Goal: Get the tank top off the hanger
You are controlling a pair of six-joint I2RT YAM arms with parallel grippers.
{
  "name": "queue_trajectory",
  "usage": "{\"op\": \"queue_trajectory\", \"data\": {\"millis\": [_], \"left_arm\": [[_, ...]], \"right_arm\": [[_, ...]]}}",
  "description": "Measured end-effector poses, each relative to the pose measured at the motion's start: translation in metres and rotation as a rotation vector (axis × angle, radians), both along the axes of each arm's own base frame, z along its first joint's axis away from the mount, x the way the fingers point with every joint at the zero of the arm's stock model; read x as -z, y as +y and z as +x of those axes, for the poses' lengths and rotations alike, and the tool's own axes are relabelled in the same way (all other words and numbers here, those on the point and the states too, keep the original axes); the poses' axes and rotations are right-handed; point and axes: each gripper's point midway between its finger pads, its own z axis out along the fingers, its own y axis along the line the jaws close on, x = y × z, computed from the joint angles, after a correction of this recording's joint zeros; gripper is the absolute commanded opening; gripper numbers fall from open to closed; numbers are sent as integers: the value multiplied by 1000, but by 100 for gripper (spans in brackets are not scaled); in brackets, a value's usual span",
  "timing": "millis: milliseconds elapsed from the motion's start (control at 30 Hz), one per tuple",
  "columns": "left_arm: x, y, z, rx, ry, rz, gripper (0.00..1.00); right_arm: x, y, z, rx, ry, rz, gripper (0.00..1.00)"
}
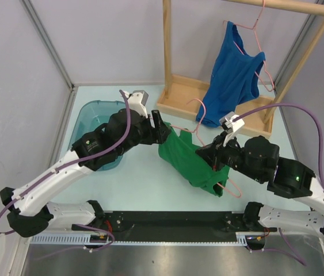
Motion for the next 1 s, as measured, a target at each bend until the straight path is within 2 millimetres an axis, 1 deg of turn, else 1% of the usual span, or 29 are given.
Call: {"op": "queue_trajectory", "data": {"millis": [133, 267, 333, 467, 600, 700, 733, 800, 833, 900, 933, 1000], "left_arm": [[9, 0, 7, -31, 5, 32, 73], [13, -3, 10, -33, 9, 42, 82], [11, -5, 10, -26, 8, 33, 84], [8, -14, 7, 11, 3, -3, 83], [11, -20, 5, 35, 9, -15, 77], [10, -23, 6, 42, 6, -25, 60], [9, -24, 6, 44, 4, -31, 49], [7, -25, 7, 46, 0, -35, 46], [7, -26, 7, 46, 1, -38, 40], [6, -26, 8, 46, -4, -38, 32], [6, -26, 8, 44, -6, -38, 24], [6, -26, 8, 41, -9, -38, 15]], "right_arm": [[1, -2, -2, -2, 1, 3, 0], [5, -3, -3, -2, 6, 1, 0], [5, -3, -3, -1, 6, 3, 0], [4, -5, -2, 6, 5, 6, 0], [3, -5, -3, 5, 5, 10, 0], [2, -5, -4, 4, 5, 15, 0], [2, -6, -4, 4, 5, 17, 0], [1, -6, -5, 4, 5, 20, 0], [1, -7, -5, 5, 4, 21, 0], [1, -9, -5, 9, 4, 21, 0], [1, -11, -6, 9, 4, 20, 0], [1, -15, -8, 9, 4, 21, 0]]}}
